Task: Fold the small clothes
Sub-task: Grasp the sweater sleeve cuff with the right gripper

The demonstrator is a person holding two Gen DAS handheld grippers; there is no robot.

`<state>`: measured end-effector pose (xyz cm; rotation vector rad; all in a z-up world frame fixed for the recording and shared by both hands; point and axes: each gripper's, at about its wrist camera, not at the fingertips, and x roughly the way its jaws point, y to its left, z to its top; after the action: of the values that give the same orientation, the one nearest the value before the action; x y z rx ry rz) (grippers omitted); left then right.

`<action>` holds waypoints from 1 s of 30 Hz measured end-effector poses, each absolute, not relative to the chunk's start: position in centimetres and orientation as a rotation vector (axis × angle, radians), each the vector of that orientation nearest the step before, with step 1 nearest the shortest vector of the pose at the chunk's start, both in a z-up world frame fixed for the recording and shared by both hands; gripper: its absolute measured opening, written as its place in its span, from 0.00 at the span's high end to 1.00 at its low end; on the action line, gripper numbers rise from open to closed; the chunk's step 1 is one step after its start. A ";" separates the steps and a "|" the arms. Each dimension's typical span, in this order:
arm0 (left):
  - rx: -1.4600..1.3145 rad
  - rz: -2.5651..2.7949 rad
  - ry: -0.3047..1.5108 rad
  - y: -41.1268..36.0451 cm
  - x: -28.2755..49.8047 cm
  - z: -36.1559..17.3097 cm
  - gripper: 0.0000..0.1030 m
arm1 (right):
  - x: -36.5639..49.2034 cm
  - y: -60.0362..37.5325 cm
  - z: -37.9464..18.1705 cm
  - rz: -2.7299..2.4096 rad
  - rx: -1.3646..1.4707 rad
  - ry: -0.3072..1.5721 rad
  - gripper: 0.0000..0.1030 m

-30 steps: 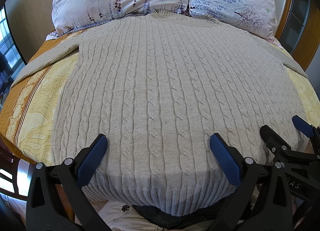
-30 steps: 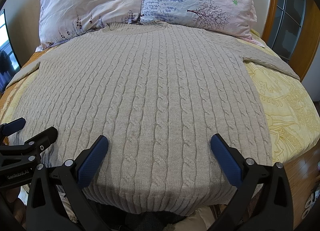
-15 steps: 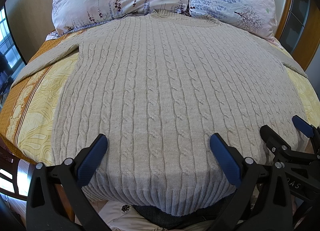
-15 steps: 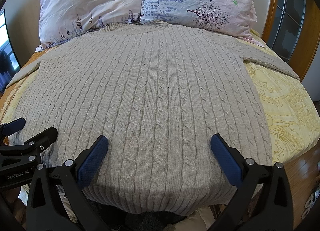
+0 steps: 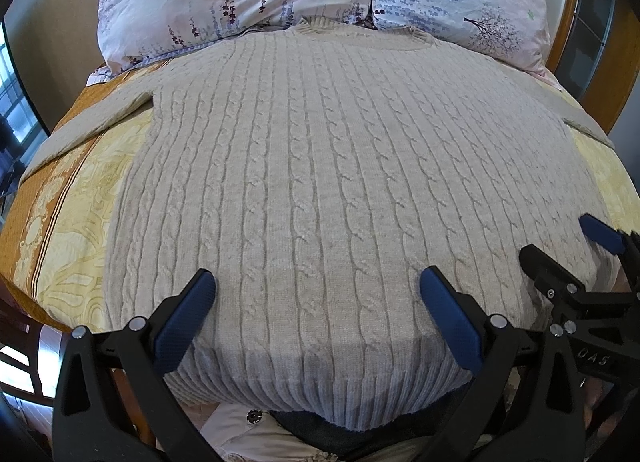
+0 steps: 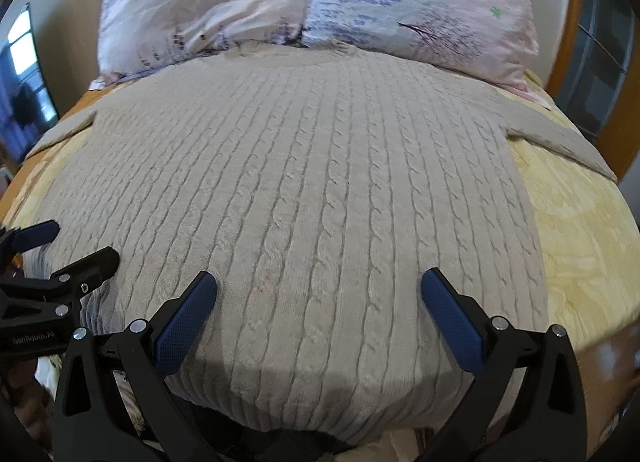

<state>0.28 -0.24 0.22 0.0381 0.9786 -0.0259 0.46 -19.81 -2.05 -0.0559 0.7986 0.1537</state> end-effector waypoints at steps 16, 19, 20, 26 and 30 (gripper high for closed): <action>0.079 -0.076 0.906 0.5 4.5 1.8 0.02 | 6.9 -33.8 3.0 0.087 0.330 0.691 0.06; 0.046 -0.122 0.916 1.1 6.3 2.4 0.02 | 9.6 -39.9 3.4 -0.025 0.471 0.704 0.24; 0.036 -0.135 0.911 1.2 6.7 2.6 0.02 | 10.3 -41.8 3.2 -0.068 0.520 0.712 0.27; -0.037 -0.202 0.861 2.2 9.0 4.5 0.02 | 13.0 -52.0 1.0 -0.264 0.845 0.743 0.46; -0.060 -0.198 0.839 2.7 10.0 4.9 0.02 | 13.9 -54.9 -0.7 -0.288 0.952 0.773 0.48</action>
<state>10.04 2.68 4.92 -0.0603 0.8390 -0.1977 13.88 -54.88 -0.66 0.9523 0.7730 -0.2877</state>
